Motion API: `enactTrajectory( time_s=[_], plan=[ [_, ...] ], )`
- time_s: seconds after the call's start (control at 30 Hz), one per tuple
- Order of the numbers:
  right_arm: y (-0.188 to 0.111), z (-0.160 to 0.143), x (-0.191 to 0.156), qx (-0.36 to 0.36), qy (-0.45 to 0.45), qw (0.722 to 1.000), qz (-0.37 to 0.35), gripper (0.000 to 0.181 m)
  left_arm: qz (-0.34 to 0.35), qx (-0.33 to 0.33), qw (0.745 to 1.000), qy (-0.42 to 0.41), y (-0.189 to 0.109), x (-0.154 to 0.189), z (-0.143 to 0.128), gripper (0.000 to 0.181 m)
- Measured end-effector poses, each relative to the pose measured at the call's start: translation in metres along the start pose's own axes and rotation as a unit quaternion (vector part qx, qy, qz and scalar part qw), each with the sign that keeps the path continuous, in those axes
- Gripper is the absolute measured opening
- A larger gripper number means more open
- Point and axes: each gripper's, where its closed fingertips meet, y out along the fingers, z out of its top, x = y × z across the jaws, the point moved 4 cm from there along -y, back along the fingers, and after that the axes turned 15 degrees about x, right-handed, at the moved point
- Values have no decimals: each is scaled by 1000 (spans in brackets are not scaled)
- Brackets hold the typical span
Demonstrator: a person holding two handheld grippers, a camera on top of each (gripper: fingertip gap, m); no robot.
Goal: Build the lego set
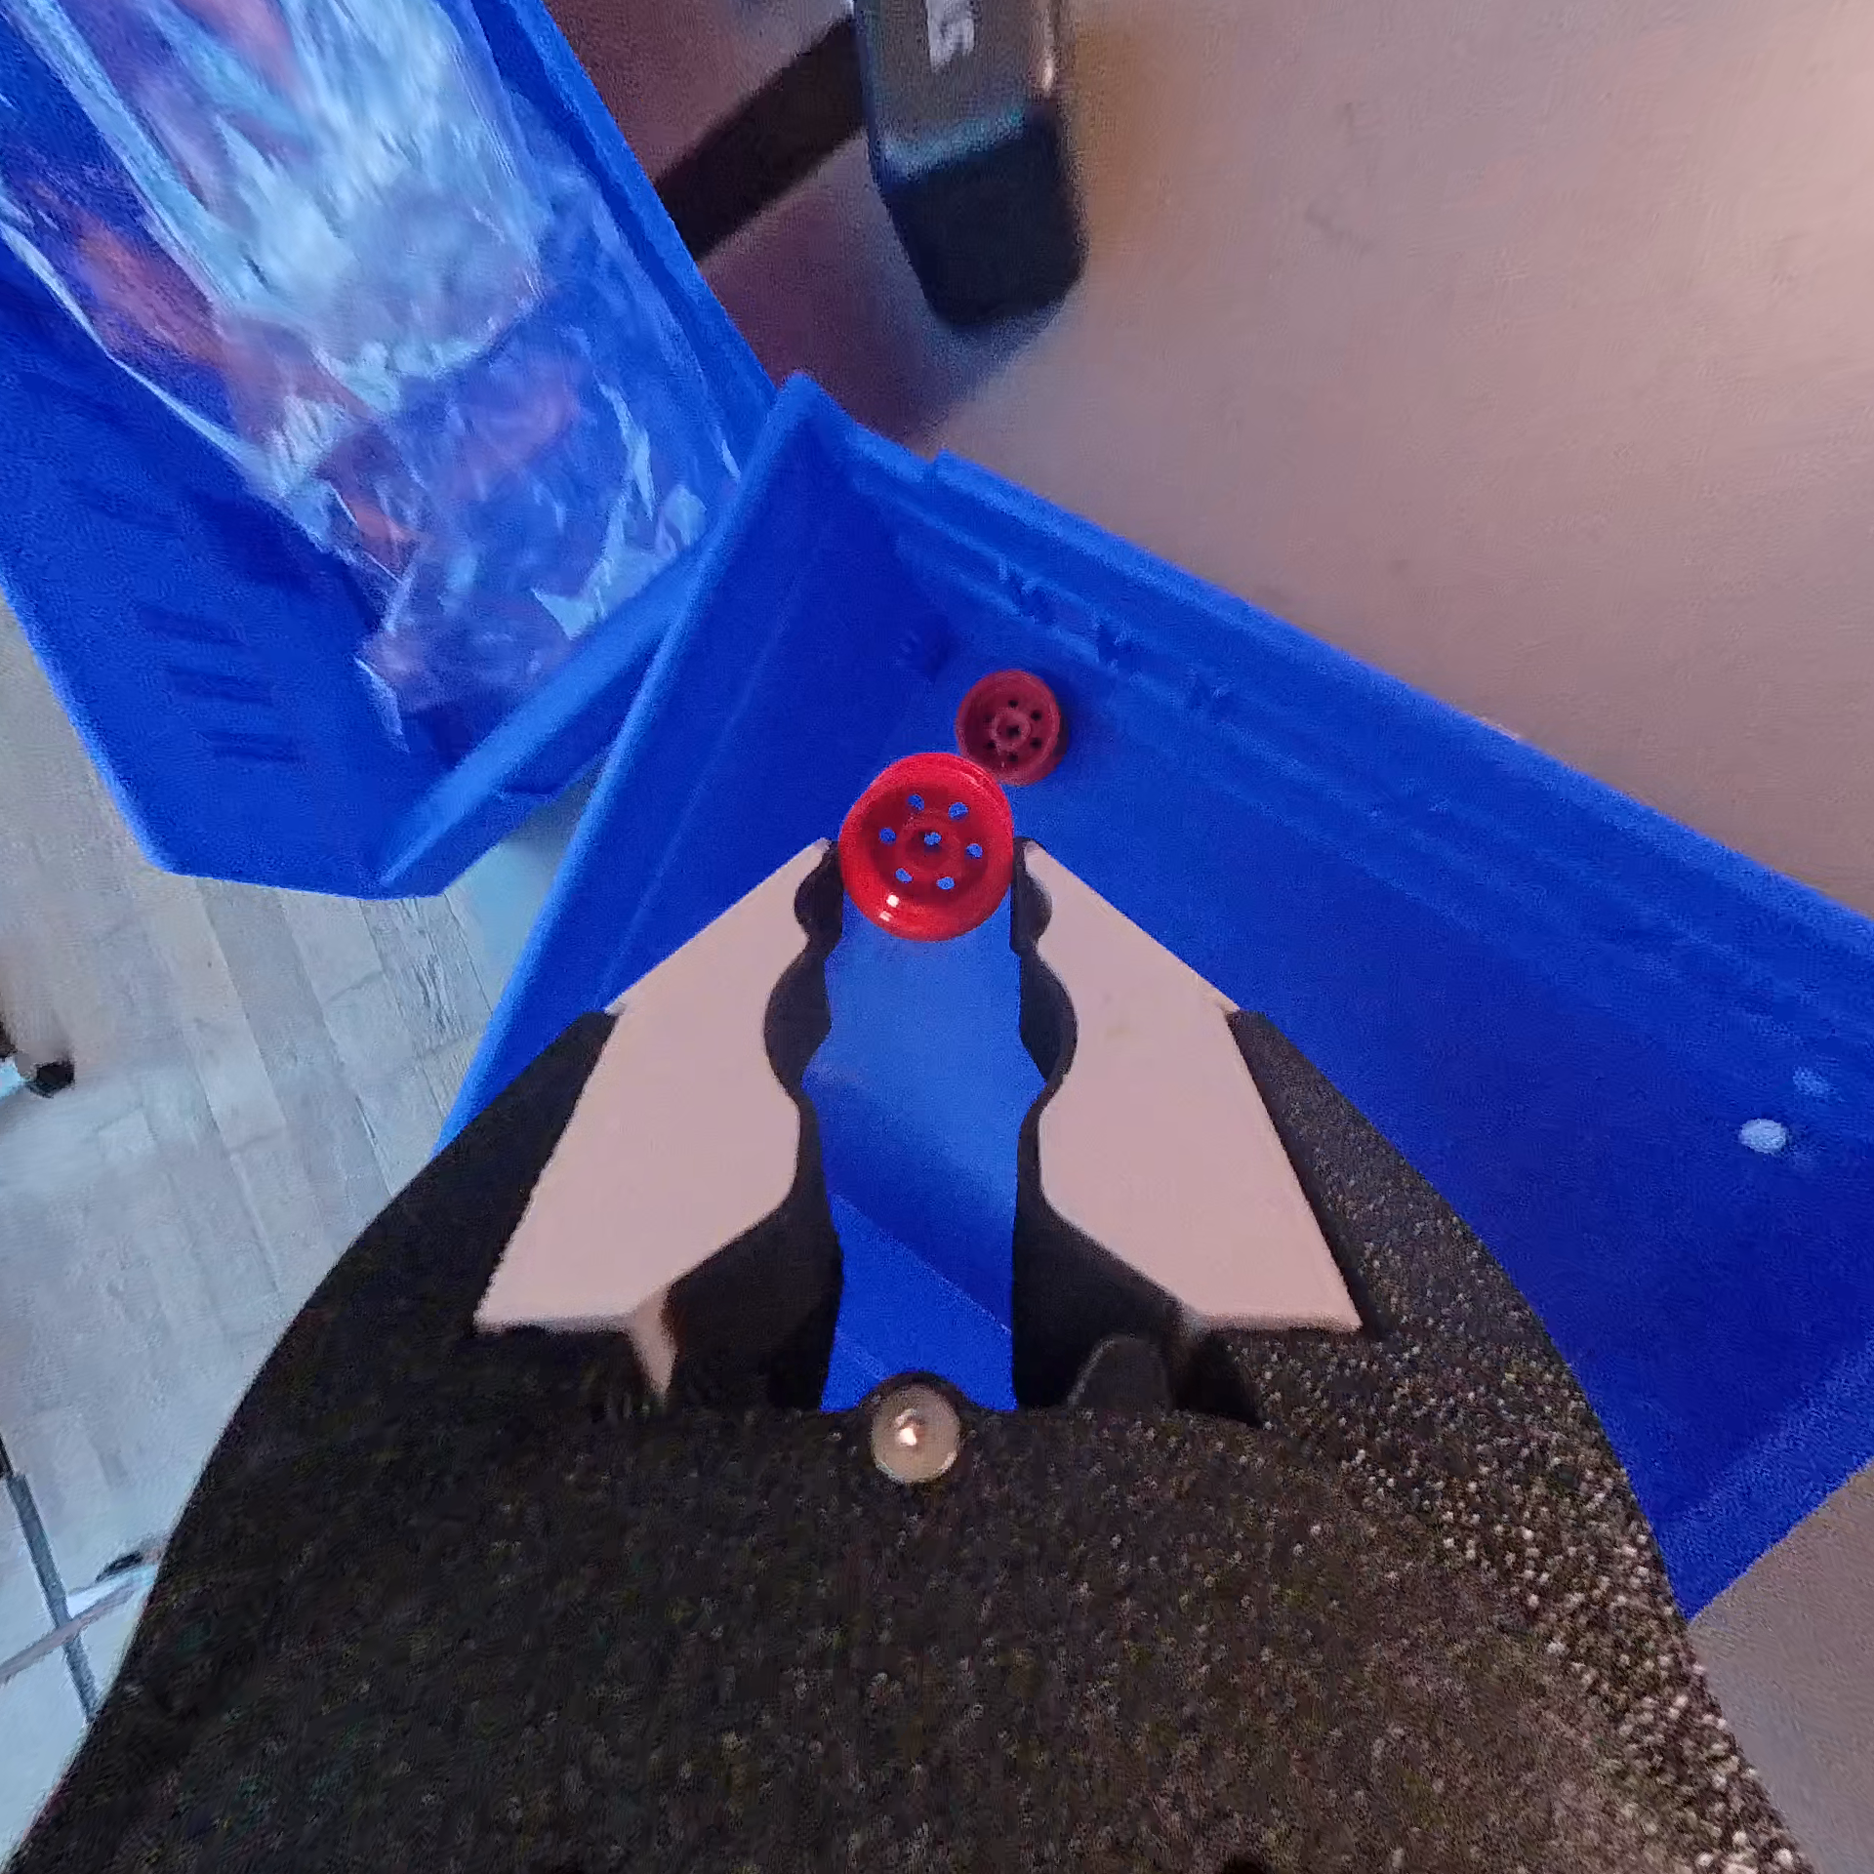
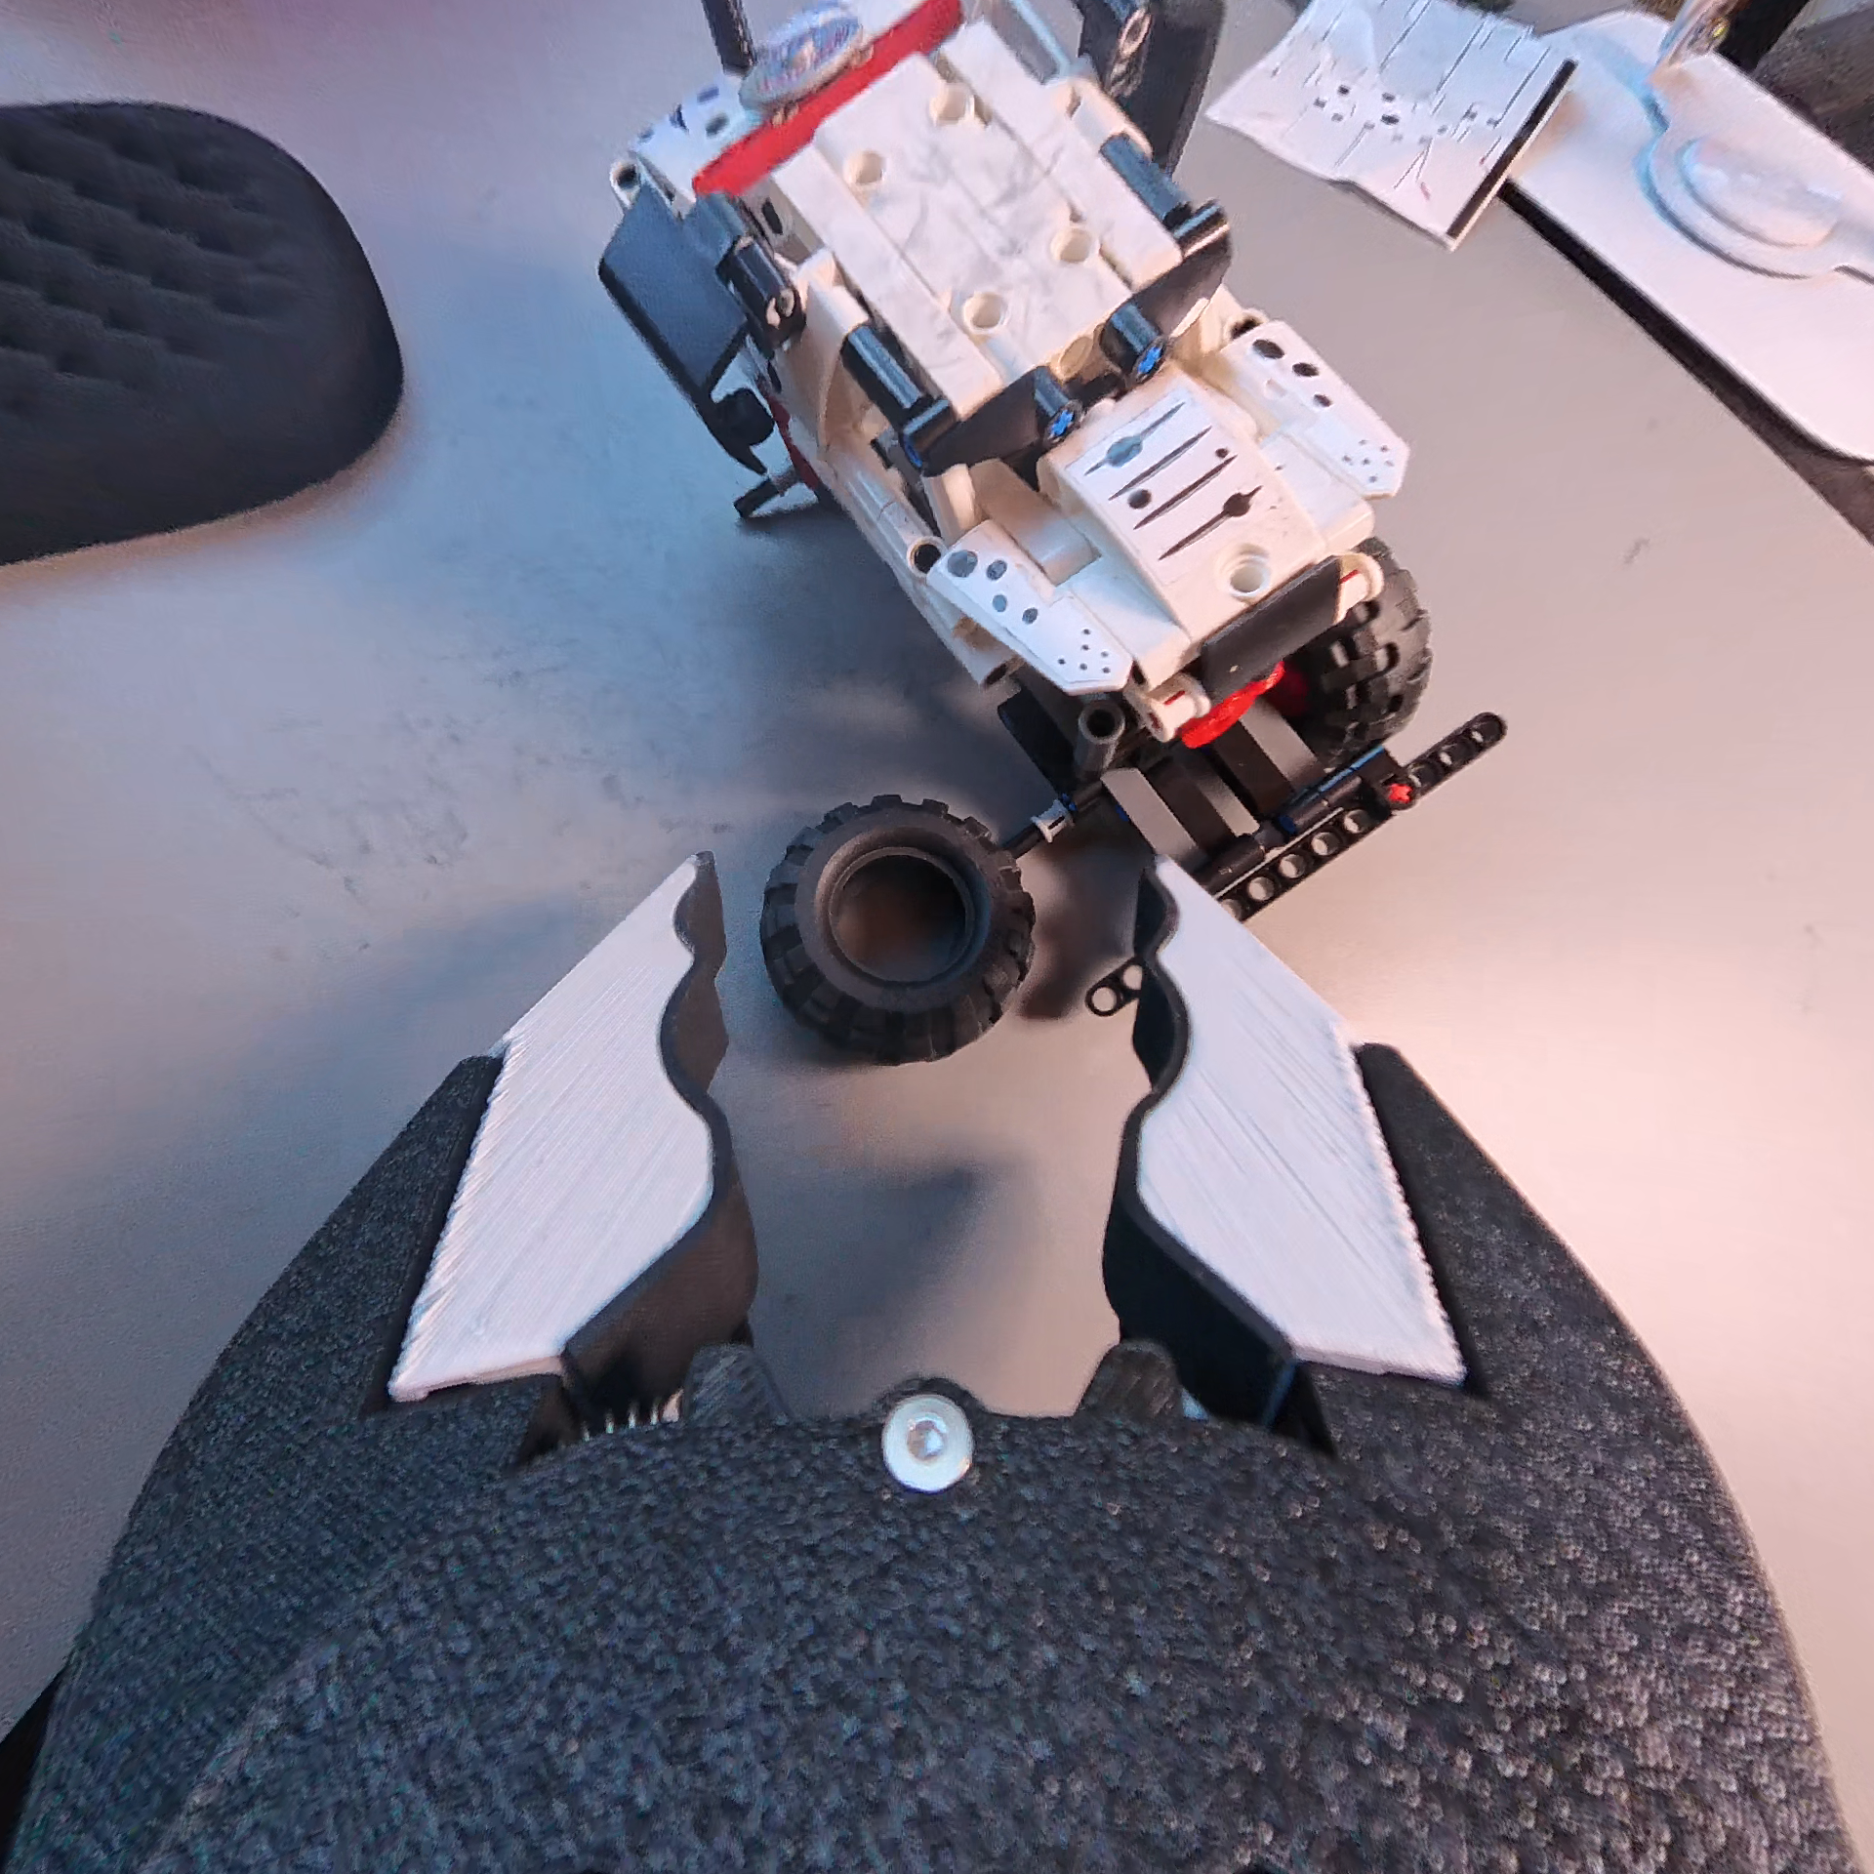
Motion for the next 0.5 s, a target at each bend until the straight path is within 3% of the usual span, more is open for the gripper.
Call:
enactTrajectory(
  time_s=[0.1,0.13,0.2,0.3,0.4,0.5],
  plan=[
    [-5,8,1,38,6,999,9,80,-44,163,985,22,-62,43,70,31],
    [-7,13,1,57,3,998,14,80,-92,221,971,23,-82,74,92,31],
    [-12,23,0,102,-11,995,20,77,-221,330,918,6,-118,149,126,31],
    [-24,44,-1,171,-50,984,2,76,-450,404,788,-113,-147,268,142,30],
    [-42,72,-12,235,-96,967,-7,68,-626,366,643,-248,-140,358,140,30],
    [-66,98,-41,295,-137,945,21,49,-724,318,515,-331,-130,409,146,30]
  ],
)
